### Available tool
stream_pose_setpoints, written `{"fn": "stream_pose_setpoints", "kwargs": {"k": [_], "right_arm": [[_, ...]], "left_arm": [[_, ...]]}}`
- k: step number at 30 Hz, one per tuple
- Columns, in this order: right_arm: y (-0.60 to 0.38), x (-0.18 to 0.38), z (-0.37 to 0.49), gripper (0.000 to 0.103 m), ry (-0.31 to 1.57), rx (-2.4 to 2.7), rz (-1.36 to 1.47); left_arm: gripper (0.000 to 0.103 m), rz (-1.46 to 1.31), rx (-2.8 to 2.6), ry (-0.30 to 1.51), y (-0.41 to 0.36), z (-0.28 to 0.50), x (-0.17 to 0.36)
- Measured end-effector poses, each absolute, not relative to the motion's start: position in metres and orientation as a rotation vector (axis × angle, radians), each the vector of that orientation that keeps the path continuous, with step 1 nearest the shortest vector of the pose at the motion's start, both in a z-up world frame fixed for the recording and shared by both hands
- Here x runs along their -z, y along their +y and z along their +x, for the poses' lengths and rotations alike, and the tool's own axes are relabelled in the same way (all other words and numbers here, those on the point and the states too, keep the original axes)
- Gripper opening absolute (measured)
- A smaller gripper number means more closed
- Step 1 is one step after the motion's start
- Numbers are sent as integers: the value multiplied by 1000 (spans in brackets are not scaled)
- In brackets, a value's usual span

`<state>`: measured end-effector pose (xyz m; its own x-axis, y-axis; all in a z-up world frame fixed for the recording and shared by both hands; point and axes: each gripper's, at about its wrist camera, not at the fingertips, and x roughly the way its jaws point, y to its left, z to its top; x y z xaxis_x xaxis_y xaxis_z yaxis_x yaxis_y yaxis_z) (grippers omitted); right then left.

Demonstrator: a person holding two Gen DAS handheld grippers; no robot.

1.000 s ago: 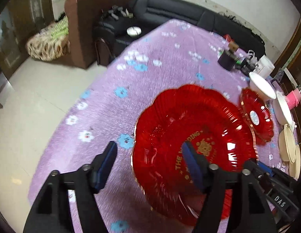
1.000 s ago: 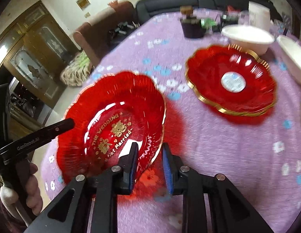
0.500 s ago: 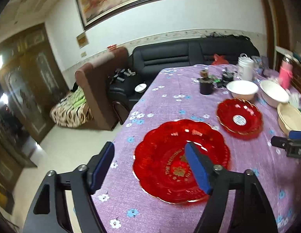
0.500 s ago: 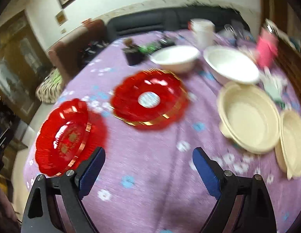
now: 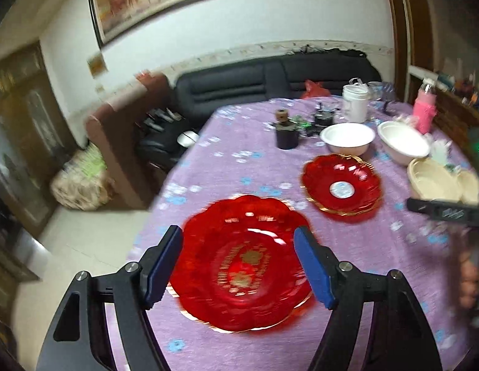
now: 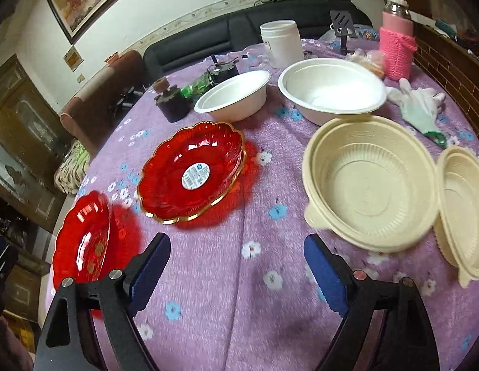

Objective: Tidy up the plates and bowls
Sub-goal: 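Grasp the rim of the second red plate with the right gripper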

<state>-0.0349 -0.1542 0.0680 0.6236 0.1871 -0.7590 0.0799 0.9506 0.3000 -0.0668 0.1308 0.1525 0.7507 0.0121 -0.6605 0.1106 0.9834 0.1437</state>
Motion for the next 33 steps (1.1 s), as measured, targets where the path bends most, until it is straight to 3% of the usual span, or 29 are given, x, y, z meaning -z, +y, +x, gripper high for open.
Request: {"fn": "stream_pose_setpoints", "kwargs": {"k": [7,24,26,29,30,31,33], "right_arm": [[-153,-46,16,91,892,11,400],[-131,-28,45,91,851,-121,344],[-129,-24,47,87,863,-129,344],[-128,-19,50,73,876,-132,347],[-128,-19,50,62,870,-131,347],[-129,-18,51,48,877,-142,354],[-130,-15,51,37,883,-148,371]], "left_arm": [[79,-40,152,943,146,19,-147],[79,35,174,1201,58,161,-62],[79,52,169,1236,47,171,-48],[79,51,176,1296,37,182,-32],[78,53,185,1315,33,184,-26],[74,51,193,1326,30,185,-22],[59,54,224,1354,24,183,-15]]}}
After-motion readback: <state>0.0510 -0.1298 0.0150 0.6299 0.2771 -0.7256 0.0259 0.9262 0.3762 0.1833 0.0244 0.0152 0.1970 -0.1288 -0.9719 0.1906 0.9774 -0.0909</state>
